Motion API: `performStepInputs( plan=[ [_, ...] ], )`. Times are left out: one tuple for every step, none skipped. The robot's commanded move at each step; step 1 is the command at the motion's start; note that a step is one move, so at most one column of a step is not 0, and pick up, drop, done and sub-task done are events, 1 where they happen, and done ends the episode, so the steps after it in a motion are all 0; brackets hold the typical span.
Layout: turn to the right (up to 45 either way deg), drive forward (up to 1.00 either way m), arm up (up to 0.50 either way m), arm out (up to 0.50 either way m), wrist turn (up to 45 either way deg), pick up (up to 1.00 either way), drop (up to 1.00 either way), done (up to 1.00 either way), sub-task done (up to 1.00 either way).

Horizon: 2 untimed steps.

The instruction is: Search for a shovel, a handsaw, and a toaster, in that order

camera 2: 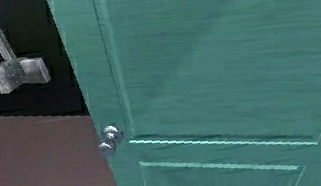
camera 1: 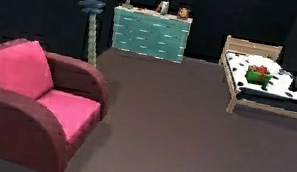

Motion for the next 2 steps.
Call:
performStepInputs(
  plan=[
    [9.0, 0.00, 0.00, 0.00, 0.0, 0.00, 0.00, 0.00, 0.00],
    [3.0, 0.00, 0.00, 0.00, 0.0, 0.00, 0.00, 0.00, 0.00]
  ],
)
